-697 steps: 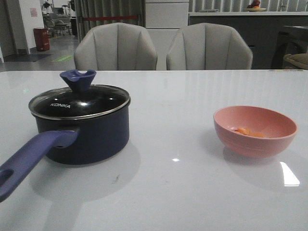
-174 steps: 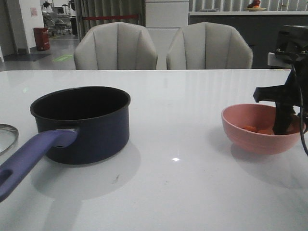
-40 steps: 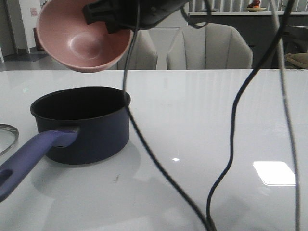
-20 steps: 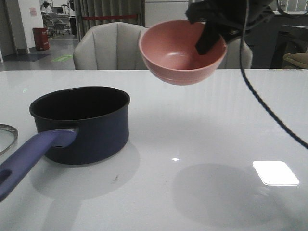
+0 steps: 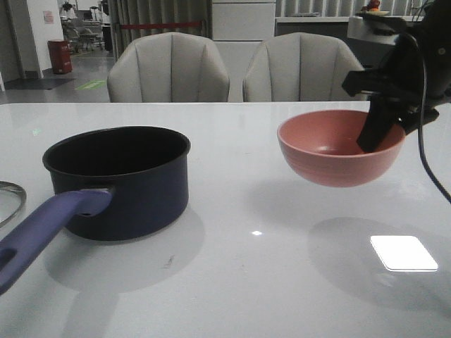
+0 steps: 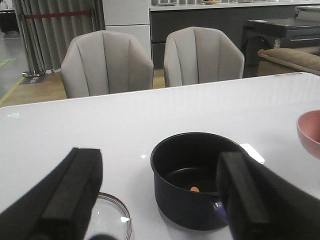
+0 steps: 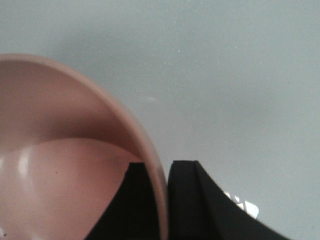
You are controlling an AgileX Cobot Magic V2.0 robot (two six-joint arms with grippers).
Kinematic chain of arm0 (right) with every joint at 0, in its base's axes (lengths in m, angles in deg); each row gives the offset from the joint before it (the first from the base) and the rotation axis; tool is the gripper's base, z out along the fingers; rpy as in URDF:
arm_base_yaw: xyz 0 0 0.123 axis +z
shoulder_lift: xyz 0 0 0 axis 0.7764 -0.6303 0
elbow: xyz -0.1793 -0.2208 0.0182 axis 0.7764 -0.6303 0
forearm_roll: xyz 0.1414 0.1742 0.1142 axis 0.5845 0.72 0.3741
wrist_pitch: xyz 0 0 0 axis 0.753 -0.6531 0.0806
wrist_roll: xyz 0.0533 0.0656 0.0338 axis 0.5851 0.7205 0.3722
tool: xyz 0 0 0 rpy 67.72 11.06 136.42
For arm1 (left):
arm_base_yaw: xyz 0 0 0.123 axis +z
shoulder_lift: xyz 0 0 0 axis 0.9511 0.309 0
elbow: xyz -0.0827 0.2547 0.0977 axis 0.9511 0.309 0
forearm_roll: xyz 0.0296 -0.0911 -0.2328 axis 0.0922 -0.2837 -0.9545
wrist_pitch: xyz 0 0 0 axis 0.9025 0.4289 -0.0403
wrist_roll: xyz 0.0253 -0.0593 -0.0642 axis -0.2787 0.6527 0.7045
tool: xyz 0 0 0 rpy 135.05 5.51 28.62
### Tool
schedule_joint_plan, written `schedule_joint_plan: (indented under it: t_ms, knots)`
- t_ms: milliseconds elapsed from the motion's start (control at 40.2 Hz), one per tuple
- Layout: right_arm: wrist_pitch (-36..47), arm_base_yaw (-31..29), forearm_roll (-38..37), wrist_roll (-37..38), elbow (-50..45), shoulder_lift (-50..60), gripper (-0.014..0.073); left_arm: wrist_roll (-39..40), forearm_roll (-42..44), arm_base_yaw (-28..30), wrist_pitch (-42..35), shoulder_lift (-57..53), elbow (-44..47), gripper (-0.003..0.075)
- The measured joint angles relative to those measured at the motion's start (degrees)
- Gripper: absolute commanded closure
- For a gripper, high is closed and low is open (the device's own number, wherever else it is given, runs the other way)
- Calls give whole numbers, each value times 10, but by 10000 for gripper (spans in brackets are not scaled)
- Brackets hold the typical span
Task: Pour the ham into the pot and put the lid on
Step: 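Carry the empty bowl back and lower it onto the table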
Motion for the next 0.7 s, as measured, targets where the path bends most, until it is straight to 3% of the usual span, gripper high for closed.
schedule_joint_plan:
  t_ms: [124,423,697]
  knots:
    - [-1,-2,0,1,0,-23,444,0,0,0,0,0,0,209]
    - [-4,-2,0,3,1,-46,248,0,0,0,0,0,0,209]
    - [-11,-2,-27,3,1,-44,234,0,0,0,0,0,0,209]
